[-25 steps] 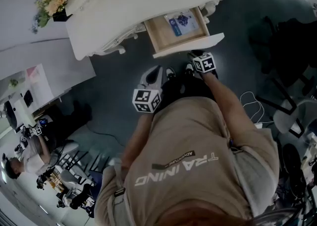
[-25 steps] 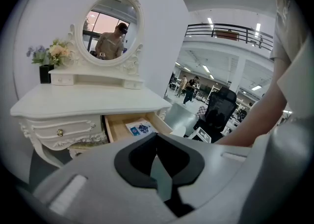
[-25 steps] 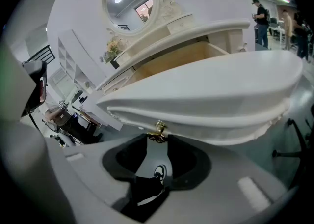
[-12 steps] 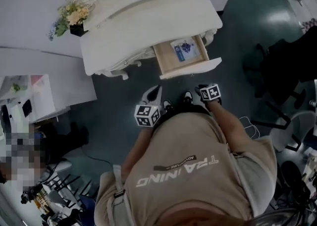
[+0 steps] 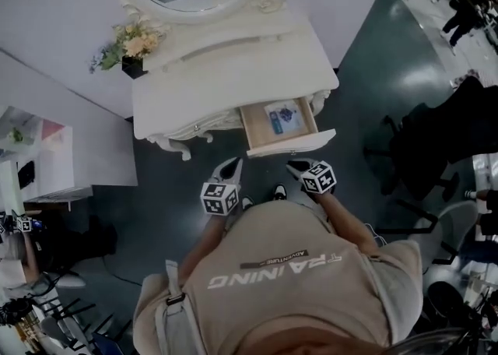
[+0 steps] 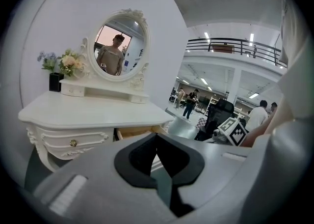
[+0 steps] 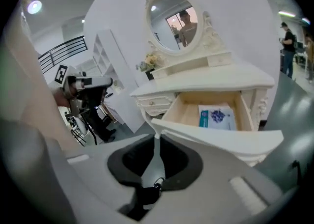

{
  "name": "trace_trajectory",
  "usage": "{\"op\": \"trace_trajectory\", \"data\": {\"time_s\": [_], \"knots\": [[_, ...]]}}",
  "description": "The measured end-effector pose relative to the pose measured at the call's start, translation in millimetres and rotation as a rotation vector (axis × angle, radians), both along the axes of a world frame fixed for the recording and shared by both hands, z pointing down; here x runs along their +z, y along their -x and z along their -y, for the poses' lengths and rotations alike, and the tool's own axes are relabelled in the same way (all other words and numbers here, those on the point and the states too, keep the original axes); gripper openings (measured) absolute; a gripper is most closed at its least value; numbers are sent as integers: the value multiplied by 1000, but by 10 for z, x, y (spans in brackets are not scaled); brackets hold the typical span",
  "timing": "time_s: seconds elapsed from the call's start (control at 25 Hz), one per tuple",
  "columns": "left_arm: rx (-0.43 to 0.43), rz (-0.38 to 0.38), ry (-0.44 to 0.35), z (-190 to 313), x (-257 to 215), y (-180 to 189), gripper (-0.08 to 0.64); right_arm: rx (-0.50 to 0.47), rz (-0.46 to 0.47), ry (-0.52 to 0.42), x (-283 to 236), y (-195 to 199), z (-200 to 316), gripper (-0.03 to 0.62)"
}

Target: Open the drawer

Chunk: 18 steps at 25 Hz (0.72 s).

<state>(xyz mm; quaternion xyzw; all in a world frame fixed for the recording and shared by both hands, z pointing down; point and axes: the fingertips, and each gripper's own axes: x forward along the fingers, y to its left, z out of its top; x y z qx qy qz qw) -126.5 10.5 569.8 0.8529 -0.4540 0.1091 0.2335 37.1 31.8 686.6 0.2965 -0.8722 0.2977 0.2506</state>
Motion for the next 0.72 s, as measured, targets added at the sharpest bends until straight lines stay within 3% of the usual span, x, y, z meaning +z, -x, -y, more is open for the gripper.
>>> {"op": "trace_trajectory", "data": {"time_s": [0.16, 0.28, 0.44, 0.72], "knots": [[-13, -7, -7, -5, -109, 156, -2, -41, 46, -80, -531, 235, 69, 5], [-29, -12, -19, 39, -222, 231, -2, -44, 75, -121, -876, 361, 173, 5], [-16, 10, -52, 86, -414, 259, -2, -84, 47, -155, -1134, 446, 230, 5], [-5, 66, -185, 323, -992, 358, -2, -123, -5, -268, -1552, 465, 378, 5]]}}
